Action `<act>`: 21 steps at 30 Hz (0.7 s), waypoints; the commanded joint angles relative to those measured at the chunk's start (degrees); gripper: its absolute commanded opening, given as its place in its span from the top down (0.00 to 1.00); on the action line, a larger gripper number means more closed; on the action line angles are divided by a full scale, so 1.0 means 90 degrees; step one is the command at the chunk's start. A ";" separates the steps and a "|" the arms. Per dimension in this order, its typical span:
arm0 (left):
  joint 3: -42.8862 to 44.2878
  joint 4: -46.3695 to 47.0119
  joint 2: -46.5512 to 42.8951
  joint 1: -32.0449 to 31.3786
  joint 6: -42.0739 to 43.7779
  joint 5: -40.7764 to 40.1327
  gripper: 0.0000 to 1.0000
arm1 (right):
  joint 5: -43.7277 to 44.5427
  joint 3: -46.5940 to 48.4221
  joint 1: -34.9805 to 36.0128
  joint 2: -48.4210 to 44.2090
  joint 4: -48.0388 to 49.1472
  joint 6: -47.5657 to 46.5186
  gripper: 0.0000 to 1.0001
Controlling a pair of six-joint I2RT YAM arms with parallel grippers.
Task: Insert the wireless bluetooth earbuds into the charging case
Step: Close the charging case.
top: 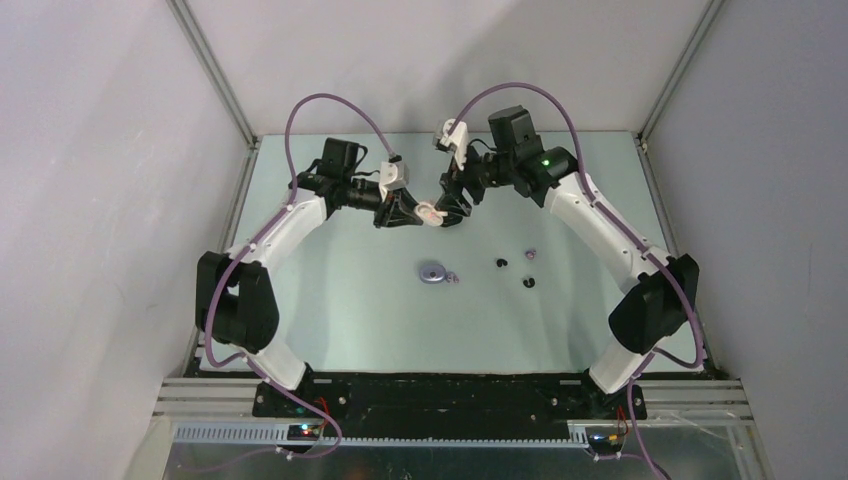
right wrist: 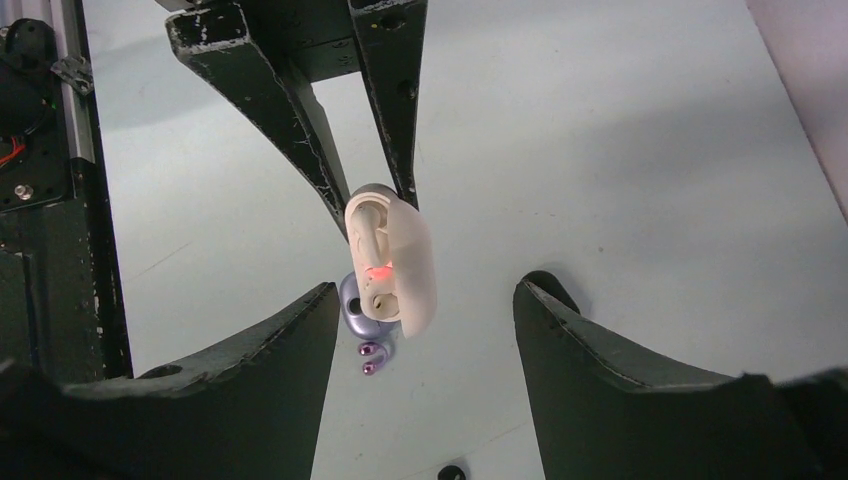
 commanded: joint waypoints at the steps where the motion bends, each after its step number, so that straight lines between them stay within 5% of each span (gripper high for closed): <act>1: 0.0144 -0.0106 -0.0264 0.0030 0.0189 0.0246 1.00 | 0.0091 0.0267 0.0050 0.0134 0.0167 0.0081 0.32; 21: 0.0195 -0.0154 -0.0199 0.0098 0.0031 0.0307 1.00 | -0.0199 -0.0240 0.0013 -0.0095 -0.0291 -0.0882 0.30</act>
